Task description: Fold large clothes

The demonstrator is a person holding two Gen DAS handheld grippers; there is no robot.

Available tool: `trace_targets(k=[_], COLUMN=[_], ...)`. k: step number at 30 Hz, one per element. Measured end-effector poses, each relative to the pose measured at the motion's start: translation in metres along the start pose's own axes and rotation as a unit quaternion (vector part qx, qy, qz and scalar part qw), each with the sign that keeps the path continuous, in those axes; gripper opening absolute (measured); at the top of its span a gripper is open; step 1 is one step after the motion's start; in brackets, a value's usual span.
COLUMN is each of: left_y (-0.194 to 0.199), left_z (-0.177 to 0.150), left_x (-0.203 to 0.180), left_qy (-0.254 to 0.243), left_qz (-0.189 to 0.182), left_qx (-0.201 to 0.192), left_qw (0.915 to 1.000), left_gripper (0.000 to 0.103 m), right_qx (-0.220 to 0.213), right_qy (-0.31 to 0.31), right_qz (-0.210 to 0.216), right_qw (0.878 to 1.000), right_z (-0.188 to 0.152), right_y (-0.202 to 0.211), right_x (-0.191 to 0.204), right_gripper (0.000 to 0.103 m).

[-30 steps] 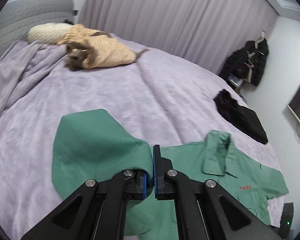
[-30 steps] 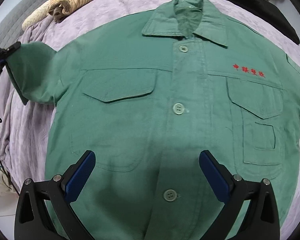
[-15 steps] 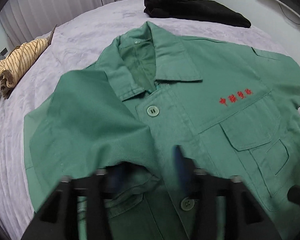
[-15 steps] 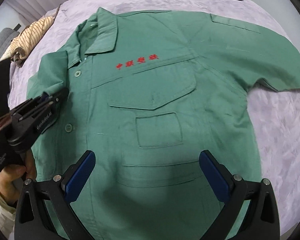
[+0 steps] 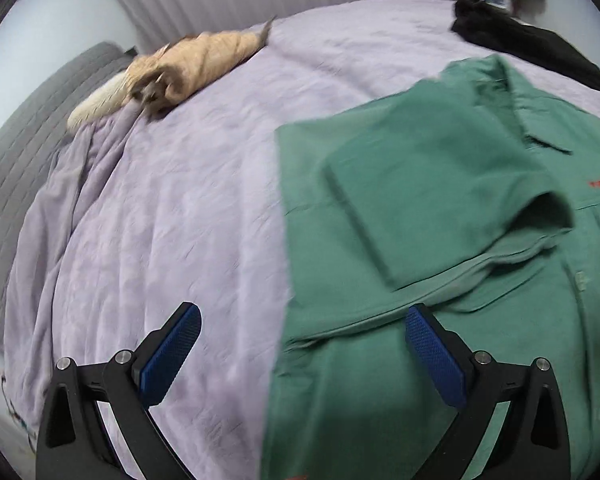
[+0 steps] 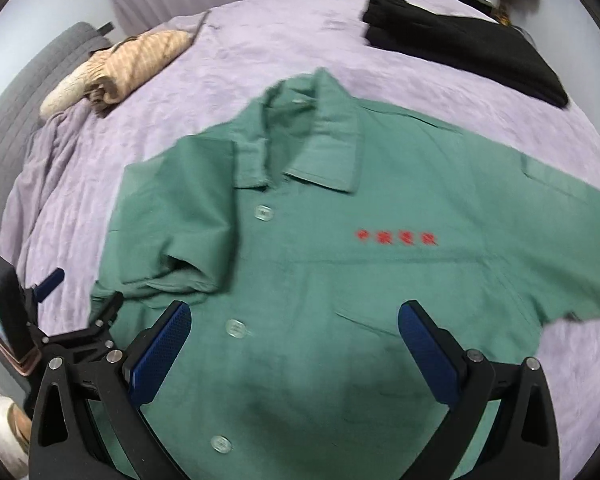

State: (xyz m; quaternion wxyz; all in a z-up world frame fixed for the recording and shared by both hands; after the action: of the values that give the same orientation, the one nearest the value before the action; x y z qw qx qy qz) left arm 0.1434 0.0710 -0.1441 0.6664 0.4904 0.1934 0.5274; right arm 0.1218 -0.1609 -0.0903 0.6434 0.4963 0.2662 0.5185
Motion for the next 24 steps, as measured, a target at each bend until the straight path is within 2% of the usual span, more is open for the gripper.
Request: trace_targets(k=[3, 5, 7, 8, 10, 11, 12, 14, 15, 17, 19, 21, 24], left_y=[-0.027, -0.037, -0.044, -0.045, -0.045, -0.046, -0.049, -0.05, -0.05, -0.047, -0.044, -0.045, -0.053], left_z=[-0.02, -0.029, -0.033, -0.032, -0.027, -0.025, -0.022, -0.02, -0.018, -0.015, -0.012, -0.012, -0.016], left_x=[0.036, 0.048, 0.048, 0.045, 0.04, 0.037, 0.034, 0.037, 0.038, 0.042, 0.051, 0.058, 0.061], left_qy=[0.071, 0.11, 0.127, 0.125, 0.113, 0.109, 0.109, 0.121, 0.128, 0.14, 0.147, 0.153, 0.155], left_qz=[0.006, -0.013, -0.033, -0.033, -0.028, -0.025, -0.026, -0.033, -0.038, -0.044, -0.044, -0.057, -0.089], left_qx=[0.048, 0.064, 0.074, 0.07, 0.06, 0.058, 0.062, 0.063, 0.065, 0.062, 0.05, 0.044, 0.052], left_qw=[0.9963, 0.9918, 0.9886, 0.9891, 0.9914, 0.992, 0.9917, 0.9901, 0.9889, 0.9873, 0.9869, 0.9856, 0.9826], left_gripper=[0.103, 0.103, 0.103, 0.103, 0.103, 0.103, 0.103, 0.103, 0.103, 0.103, 0.103, 0.103, 0.103], right_qx=[0.006, 0.018, 0.027, 0.033, 0.05, 0.069, 0.081, 0.076, 0.064, 0.032, -0.006, -0.043, -0.069], right_qy=[0.064, 0.104, 0.144, 0.163, 0.192, 0.203, 0.204, 0.173, 0.154, 0.099, 0.045, -0.019, -0.125], right_qz=[0.029, 0.04, 0.041, 0.03, -0.019, -0.059, -0.07, -0.047, -0.036, 0.029, 0.063, 0.074, 0.061], right_qw=[0.998, 0.994, 0.988, 0.986, 0.98, 0.975, 0.973, 0.981, 0.985, 0.994, 0.997, 0.996, 0.988], right_z=[0.025, 0.033, 0.033, 0.032, 0.025, 0.021, 0.019, 0.022, 0.028, 0.041, 0.052, 0.059, 0.054], right_y=[-0.029, -0.053, -0.08, -0.095, -0.124, -0.141, -0.15, -0.146, -0.135, -0.105, -0.07, -0.038, -0.015], right_x=[0.067, 0.108, 0.144, 0.157, 0.17, 0.168, 0.166, 0.161, 0.155, 0.138, 0.105, 0.057, -0.032], right_gripper=[0.103, 0.103, 0.103, 0.103, 0.102, 0.087, 0.074, 0.024, 0.018, 0.018, 0.018, 0.018, 0.018])
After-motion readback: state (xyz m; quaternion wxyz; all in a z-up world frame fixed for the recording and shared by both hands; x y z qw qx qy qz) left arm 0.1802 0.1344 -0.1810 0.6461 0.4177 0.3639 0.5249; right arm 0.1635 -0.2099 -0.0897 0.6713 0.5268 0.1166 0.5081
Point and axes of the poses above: each gripper's, at about its wrist camera, not at the fingertips, and y roughly against the way its jaws point, x to its left, z to its top, the point moved 8 cm from there along -y, roughly the way its jaws point, and after that the axes turned 3 degrees about x, right-handed, at the moved point
